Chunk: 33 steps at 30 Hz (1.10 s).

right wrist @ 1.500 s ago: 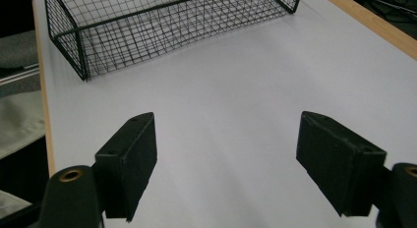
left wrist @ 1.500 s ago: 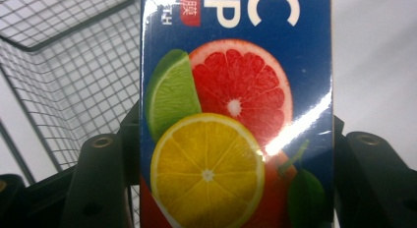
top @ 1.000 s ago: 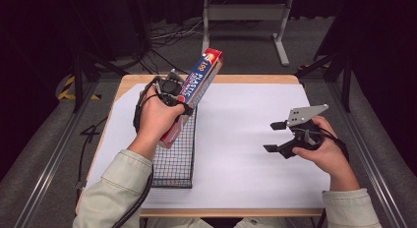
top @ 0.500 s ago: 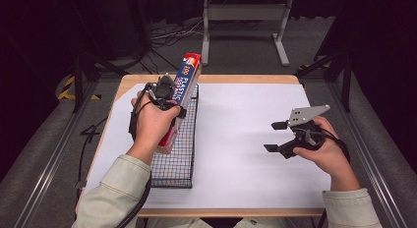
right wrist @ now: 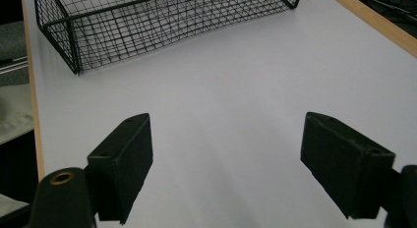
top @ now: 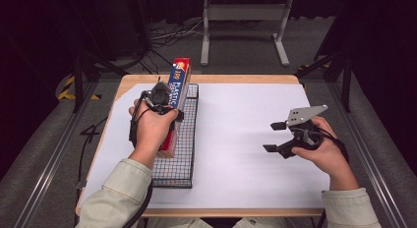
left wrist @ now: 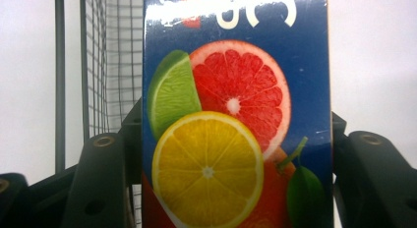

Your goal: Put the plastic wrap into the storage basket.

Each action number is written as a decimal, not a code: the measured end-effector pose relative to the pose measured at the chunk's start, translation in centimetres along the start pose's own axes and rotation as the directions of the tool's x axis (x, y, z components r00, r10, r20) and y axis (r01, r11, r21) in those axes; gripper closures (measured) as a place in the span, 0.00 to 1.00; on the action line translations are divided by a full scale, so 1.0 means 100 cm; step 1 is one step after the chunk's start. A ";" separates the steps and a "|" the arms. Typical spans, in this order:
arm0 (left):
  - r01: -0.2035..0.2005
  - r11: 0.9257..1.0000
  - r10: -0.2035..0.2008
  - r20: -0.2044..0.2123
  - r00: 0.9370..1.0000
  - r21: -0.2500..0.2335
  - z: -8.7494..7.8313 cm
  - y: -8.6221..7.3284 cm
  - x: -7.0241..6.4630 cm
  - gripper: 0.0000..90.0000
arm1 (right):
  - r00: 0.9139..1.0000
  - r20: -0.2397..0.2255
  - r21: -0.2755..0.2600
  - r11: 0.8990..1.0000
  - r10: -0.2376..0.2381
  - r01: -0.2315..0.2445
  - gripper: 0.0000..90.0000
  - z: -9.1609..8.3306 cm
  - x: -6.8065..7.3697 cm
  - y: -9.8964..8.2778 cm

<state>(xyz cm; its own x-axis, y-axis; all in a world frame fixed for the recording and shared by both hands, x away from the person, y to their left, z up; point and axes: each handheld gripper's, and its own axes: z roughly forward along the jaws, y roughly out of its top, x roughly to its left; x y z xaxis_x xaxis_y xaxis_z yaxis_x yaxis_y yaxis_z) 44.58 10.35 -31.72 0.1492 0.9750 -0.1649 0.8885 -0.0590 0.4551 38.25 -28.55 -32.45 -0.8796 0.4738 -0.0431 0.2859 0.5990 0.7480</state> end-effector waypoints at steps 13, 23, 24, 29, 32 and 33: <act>0.011 1.000 -0.011 -0.034 0.999 0.014 0.012 -0.019 -0.003 0.44 | 1.000 0.005 -0.003 1.000 -0.003 0.003 0.23 -0.003 0.000 0.000; 0.041 0.999 -0.041 -0.047 0.998 0.017 0.025 -0.032 0.001 0.44 | 1.000 0.004 0.010 1.000 0.000 0.000 0.23 0.002 -0.002 -0.001; 0.043 0.999 -0.043 -0.041 0.998 0.016 0.025 -0.033 0.002 0.44 | 1.000 0.003 0.012 1.000 0.002 -0.002 0.23 0.003 -0.002 -0.001; 0.046 0.999 -0.045 -0.042 0.998 0.017 0.028 -0.038 0.000 0.43 | 1.000 0.002 0.014 1.000 0.003 -0.003 0.22 0.003 -0.002 -0.001; 0.042 0.999 -0.041 -0.051 0.998 0.013 0.029 -0.039 0.000 0.43 | 1.000 0.004 0.012 1.000 0.004 -0.004 0.22 0.003 -0.002 -0.001; 0.040 0.999 -0.039 -0.054 0.998 0.013 0.029 -0.039 -0.001 0.43 | 1.000 0.004 0.012 1.000 0.004 -0.004 0.22 0.003 -0.002 -0.002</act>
<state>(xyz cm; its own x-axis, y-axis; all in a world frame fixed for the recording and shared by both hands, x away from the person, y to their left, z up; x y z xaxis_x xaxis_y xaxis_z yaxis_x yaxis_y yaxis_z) 42.37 9.85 -36.05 0.0907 0.9867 -0.1346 0.8991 -0.0230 0.4371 38.50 -28.55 -32.74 -0.8768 0.4788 -0.0434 0.2936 0.6047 0.7403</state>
